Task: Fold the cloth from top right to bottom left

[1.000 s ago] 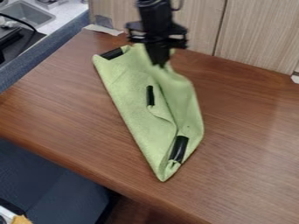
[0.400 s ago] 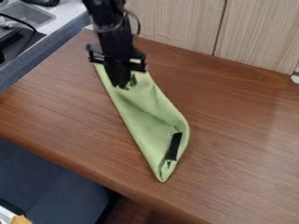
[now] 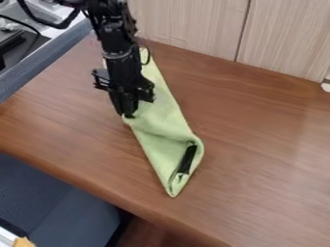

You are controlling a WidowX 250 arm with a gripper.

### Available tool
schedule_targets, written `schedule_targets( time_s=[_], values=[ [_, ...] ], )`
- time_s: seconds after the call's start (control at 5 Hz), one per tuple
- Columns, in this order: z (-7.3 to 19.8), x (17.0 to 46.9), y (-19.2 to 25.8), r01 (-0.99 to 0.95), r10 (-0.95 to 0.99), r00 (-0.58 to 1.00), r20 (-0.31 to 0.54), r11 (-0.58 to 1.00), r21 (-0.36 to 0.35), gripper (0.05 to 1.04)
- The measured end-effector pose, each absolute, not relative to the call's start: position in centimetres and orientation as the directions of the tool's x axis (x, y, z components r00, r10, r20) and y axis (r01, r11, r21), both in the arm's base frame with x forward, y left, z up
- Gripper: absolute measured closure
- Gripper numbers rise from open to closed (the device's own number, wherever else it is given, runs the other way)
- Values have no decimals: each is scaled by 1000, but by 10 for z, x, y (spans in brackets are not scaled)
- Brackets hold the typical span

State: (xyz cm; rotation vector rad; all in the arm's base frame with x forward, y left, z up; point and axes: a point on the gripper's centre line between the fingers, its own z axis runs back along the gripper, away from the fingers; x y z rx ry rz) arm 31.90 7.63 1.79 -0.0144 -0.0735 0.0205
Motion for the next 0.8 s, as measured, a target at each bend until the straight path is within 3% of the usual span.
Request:
schedule_targets(
  time_s=[0.4,0.6,0.8],
  values=[
    [20,317,74,-27,28,999,43,999,-33,295],
    [24,316,74,-22,23,999,41,999,-37,83],
    [41,319,73,-25,28,997,73,999,-34,79]
  ],
)
